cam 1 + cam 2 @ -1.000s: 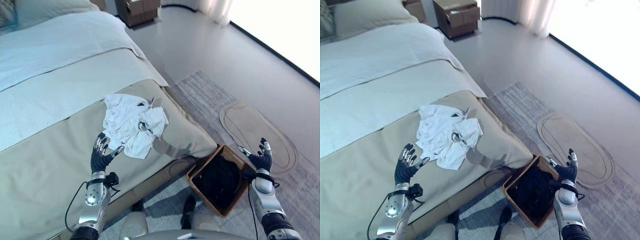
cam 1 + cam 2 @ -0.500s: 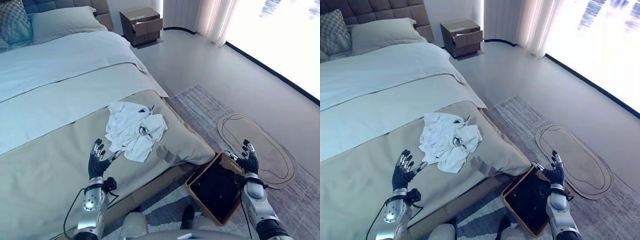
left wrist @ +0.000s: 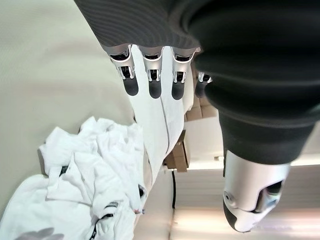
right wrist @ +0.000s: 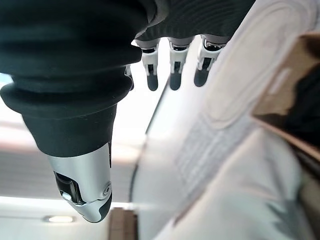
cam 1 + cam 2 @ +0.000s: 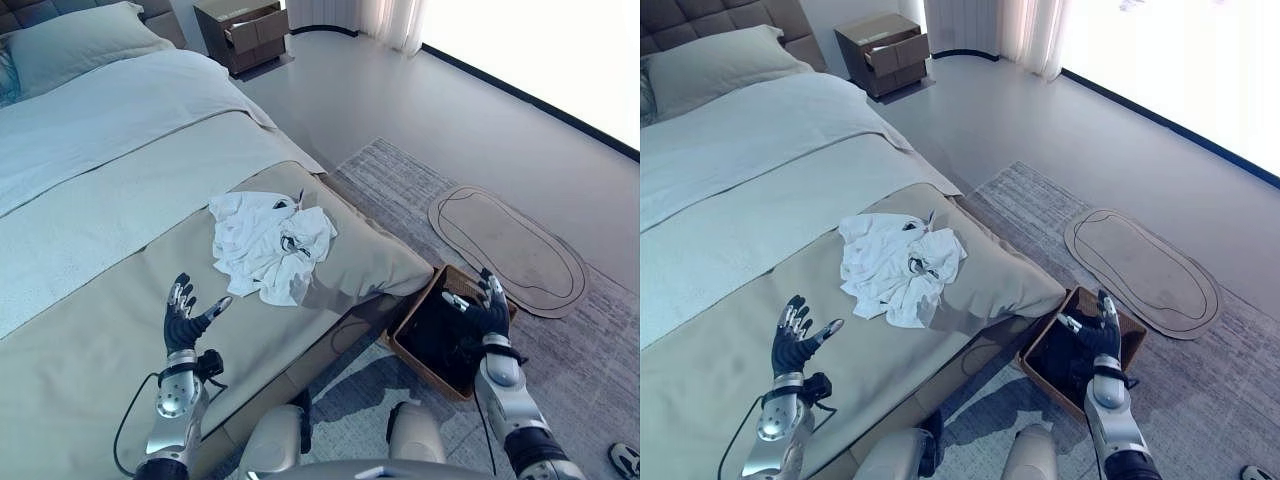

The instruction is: Pick up clothes into the bucket

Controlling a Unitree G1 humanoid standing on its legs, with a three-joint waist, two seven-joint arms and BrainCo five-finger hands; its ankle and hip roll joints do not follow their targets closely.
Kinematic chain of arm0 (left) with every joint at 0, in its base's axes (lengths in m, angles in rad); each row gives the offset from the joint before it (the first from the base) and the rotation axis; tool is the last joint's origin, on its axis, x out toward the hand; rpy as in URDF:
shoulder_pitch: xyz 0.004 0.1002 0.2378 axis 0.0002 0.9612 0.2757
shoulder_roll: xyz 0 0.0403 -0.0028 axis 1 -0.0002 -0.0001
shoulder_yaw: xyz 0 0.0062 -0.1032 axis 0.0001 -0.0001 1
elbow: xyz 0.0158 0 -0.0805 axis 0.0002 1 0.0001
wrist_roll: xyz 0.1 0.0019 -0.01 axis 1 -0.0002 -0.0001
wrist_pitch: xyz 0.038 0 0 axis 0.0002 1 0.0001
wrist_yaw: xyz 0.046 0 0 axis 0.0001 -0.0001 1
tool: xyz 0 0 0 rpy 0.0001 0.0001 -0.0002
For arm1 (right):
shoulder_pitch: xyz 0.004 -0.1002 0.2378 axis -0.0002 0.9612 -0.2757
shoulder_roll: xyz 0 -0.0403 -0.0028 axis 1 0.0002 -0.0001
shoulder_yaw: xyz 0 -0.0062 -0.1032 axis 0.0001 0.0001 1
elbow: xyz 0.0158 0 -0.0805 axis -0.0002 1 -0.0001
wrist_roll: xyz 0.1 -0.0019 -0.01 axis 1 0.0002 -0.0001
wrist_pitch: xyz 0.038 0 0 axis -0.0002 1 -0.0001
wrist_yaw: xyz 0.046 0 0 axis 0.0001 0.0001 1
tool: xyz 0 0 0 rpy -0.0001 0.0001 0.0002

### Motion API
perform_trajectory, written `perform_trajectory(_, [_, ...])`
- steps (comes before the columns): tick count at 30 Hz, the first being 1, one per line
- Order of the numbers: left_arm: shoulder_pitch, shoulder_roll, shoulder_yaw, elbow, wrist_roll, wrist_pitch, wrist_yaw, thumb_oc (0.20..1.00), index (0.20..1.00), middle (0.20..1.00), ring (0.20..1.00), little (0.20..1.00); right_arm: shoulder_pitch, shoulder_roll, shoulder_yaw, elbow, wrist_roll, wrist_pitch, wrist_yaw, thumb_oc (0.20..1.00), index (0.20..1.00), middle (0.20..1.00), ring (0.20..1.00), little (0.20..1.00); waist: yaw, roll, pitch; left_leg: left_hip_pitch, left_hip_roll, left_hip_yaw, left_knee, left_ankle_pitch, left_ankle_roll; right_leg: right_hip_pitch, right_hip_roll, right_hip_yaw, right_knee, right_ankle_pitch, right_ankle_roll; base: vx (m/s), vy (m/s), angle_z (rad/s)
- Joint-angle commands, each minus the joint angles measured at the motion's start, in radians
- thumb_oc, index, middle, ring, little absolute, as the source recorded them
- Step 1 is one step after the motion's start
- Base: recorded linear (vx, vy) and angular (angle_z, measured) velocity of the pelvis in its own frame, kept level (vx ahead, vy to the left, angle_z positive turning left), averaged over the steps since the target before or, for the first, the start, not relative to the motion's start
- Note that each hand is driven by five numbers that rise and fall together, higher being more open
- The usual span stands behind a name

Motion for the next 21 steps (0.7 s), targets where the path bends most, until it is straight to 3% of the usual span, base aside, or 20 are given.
perform_trajectory(1, [-0.041, 0.027, 0.018, -0.021, 0.08, -0.047, 0.026, 1.0, 1.0, 1.0, 1.0, 1.0, -0.038, -0.02, -0.018, -0.068, 0.015, -0.047, -0.001, 1.0, 1.0, 1.0, 1.0, 1.0, -0.034, -0.002, 0.004, 0.092, 0.031, -0.052, -0.143, 0.069, -0.01, 0.018, 0.005, -0.006, -0.171, 0.193, 0.036, 0.05, -0.155, 0.0])
perform_trajectory(3, [-0.048, 0.026, 0.012, -0.014, 0.089, -0.044, 0.033, 1.0, 1.0, 1.0, 1.0, 1.0, -0.028, -0.02, -0.013, -0.071, 0.019, -0.044, 0.003, 1.0, 1.0, 1.0, 1.0, 1.0, -0.036, -0.019, 0.002, 0.077, 0.052, -0.056, -0.133, 0.067, -0.031, 0.031, -0.004, -0.019, -0.255, 0.23, 0.055, 0.07, -0.146, 0.13])
perform_trajectory(8, [-0.065, 0.0, -0.007, 0.007, 0.055, -0.045, 0.025, 1.0, 1.0, 1.0, 1.0, 1.0, -0.014, -0.024, -0.019, -0.069, 0.024, -0.045, -0.004, 1.0, 1.0, 1.0, 1.0, 1.0, -0.04, -0.02, -0.022, 0.066, 0.095, -0.065, -0.147, 0.088, -0.071, 0.076, 0.018, -0.068, -0.308, 0.229, 0.054, 0.09, -0.172, 0.11])
perform_trajectory(9, [-0.062, -0.003, -0.014, 0.002, 0.046, -0.043, 0.017, 1.0, 1.0, 1.0, 1.0, 1.0, -0.009, -0.028, -0.021, -0.058, 0.033, -0.046, -0.002, 1.0, 1.0, 1.0, 1.0, 1.0, -0.042, -0.028, -0.023, 0.044, 0.111, -0.072, -0.075, 0.069, -0.092, 0.108, 0.027, -0.084, -0.31, 0.214, 0.045, 0.06, -0.108, 0.32])
perform_trajectory(12, [-0.064, -0.003, -0.023, 0.01, 0.05, -0.042, 0.014, 1.0, 1.0, 1.0, 1.0, 1.0, -0.007, -0.031, -0.022, -0.046, 0.042, -0.048, 0.003, 1.0, 1.0, 1.0, 1.0, 1.0, -0.048, -0.03, -0.019, 0.018, 0.111, -0.068, -0.014, 0.055, -0.097, 0.13, 0.024, -0.102, -0.314, 0.208, 0.04, 0.03, -0.046, 0.25])
perform_trajectory(13, [-0.071, -0.007, -0.035, 0.017, 0.048, -0.036, 0.008, 1.0, 1.0, 1.0, 1.0, 1.0, -0.011, -0.035, -0.034, -0.014, 0.064, -0.052, -0.003, 1.0, 1.0, 1.0, 1.0, 1.0, -0.06, -0.027, -0.017, 0.002, 0.136, 0.021, -0.015, 0.073, -0.092, 0.155, 0.02, -0.13, -0.316, 0.201, 0.037, 0.07, 0.173, 0.27])
perform_trajectory(14, [-0.043, -0.024, -0.024, 0.019, 0.033, -0.035, 0.009, 1.0, 1.0, 1.0, 1.0, 1.0, -0.01, -0.029, -0.035, -0.013, 0.06, -0.048, -0.004, 1.0, 1.0, 1.0, 1.0, 1.0, -0.06, -0.017, -0.031, 0.038, 0.116, 0.014, -0.051, 0.054, -0.068, 0.147, 0.003, -0.12, -0.279, 0.195, 0.046, 0.07, 0.175, 0.53])
perform_trajectory(15, [-0.041, -0.025, -0.024, 0.019, 0.033, -0.035, 0.009, 1.0, 1.0, 1.0, 1.0, 1.0, -0.008, -0.029, -0.035, -0.014, 0.06, -0.047, -0.004, 1.0, 1.0, 1.0, 1.0, 1.0, -0.059, -0.019, -0.031, 0.04, 0.114, 0.016, -0.054, 0.055, -0.066, 0.145, 0.001, -0.118, -0.275, 0.192, 0.047, 0.13, 0.231, 0.52])
perform_trajectory(16, [-0.038, -0.024, -0.021, 0.016, 0.035, -0.025, 0.009, 1.0, 1.0, 1.0, 1.0, 1.0, 0.0, -0.02, -0.047, -0.026, 0.076, -0.05, -0.004, 1.0, 1.0, 1.0, 1.0, 1.0, -0.069, -0.016, -0.032, 0.057, 0.095, 0.027, -0.063, 0.045, -0.045, 0.129, -0.026, -0.102, -0.181, 0.2, 0.051, 0.06, 0.312, 0.34])
perform_trajectory(17, [-0.024, -0.014, -0.016, -0.002, 0.049, -0.021, 0.003, 1.0, 1.0, 1.0, 1.0, 1.0, 0.017, -0.007, -0.054, -0.04, 0.095, -0.052, 0.01, 1.0, 1.0, 1.0, 1.0, 1.0, -0.087, -0.005, -0.004, 0.089, 0.058, 0.032, -0.065, 0.018, 0.0, 0.049, -0.065, -0.052, -0.004, 0.265, 0.041, 0.06, 0.313, 0.13])
perform_trajectory(18, [-0.024, -0.014, -0.015, -0.002, 0.049, -0.021, 0.003, 1.0, 1.0, 1.0, 1.0, 1.0, 0.016, -0.007, -0.054, -0.04, 0.095, -0.052, 0.01, 1.0, 1.0, 1.0, 1.0, 1.0, -0.084, -0.008, -0.005, 0.088, 0.055, 0.036, -0.065, 0.018, 0.002, 0.041, -0.068, -0.045, 0.005, 0.263, 0.043, -0.01, 0.302, 0.33])
perform_trajectory(20, [-0.031, 0.007, -0.023, 0.001, 0.078, -0.021, 0.007, 1.0, 1.0, 1.0, 1.0, 1.0, 0.006, 0.009, -0.038, -0.032, 0.096, -0.056, 0.006, 1.0, 1.0, 1.0, 1.0, 1.0, -0.106, 0.0, 0.032, 0.102, 0.039, 0.032, -0.063, 0.013, 0.023, -0.029, -0.048, 0.029, 0.106, 0.298, 0.026, -0.03, 0.154, 0.23])
perform_trajectory(21, [-0.039, 0.011, -0.02, 0.009, 0.083, -0.02, 0.01, 1.0, 1.0, 1.0, 1.0, 1.0, -0.003, 0.015, -0.029, -0.018, 0.095, -0.052, 0.007, 1.0, 1.0, 1.0, 1.0, 1.0, -0.102, 0.002, 0.039, 0.111, 0.039, 0.037, -0.065, 0.009, 0.025, -0.05, -0.047, 0.03, 0.112, 0.288, 0.023, 0.0, 0.08, -0.14])
